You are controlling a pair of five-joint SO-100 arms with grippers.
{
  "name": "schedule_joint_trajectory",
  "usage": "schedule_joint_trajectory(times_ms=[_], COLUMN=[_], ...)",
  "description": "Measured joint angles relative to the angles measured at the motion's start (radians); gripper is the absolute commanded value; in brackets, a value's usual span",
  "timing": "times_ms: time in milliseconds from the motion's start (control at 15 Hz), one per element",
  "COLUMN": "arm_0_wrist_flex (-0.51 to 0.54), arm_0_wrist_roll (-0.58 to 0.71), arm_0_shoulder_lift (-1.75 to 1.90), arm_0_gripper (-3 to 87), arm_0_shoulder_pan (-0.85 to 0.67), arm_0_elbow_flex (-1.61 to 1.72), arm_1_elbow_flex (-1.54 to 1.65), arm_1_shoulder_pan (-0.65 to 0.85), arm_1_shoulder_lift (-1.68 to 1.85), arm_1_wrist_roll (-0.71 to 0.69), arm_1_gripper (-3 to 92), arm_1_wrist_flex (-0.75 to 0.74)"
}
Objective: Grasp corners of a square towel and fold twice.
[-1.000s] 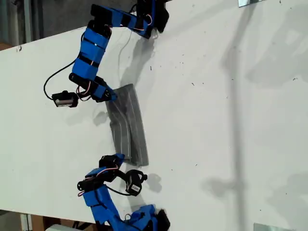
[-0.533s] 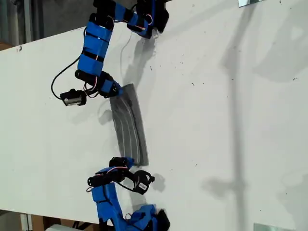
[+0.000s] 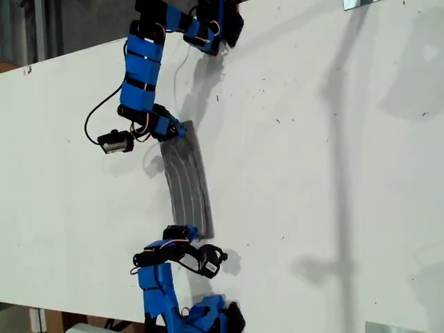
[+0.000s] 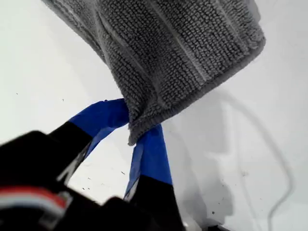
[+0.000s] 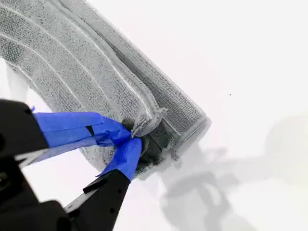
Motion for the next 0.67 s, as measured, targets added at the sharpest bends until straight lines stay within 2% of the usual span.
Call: schedule_joint_trajectory(times_ms=[267,333,400,467,667], arm_0_wrist_flex=[-0.072,-0.077,-0.077,-0.077,-0.048], arm_0_wrist_roll=[-0.02,-0.021,-0.014,-0.02,-0.015], arm_0_shoulder_lift=[0.0,0.0,0.0,0.0,0.006], arm_0_gripper=[-0.1,-0.1,1.3,9.3,25.8], arm_0_shoulder_pan=[0.002,0.002,0.002,0.002,0.002], arm_0_elbow_flex=[0.081,0.091,0.094,0.094,0.094], arm_1_elbow_flex=[0.041,0.057,0.066,0.066,0.078], arm_1_shoulder_pan=[-0.029,-0.031,-0.031,-0.032,-0.044], arm_1_shoulder_lift=[-0.023,-0.035,-0.043,-0.055,-0.063], arm_1_wrist_roll=[0.028,0.028,0.028,0.028,0.028], arm_1_gripper=[-0.1,3.6,16.0,23.6,25.8], arm_1_wrist_flex=[-0.034,-0.044,-0.051,-0.051,-0.051])
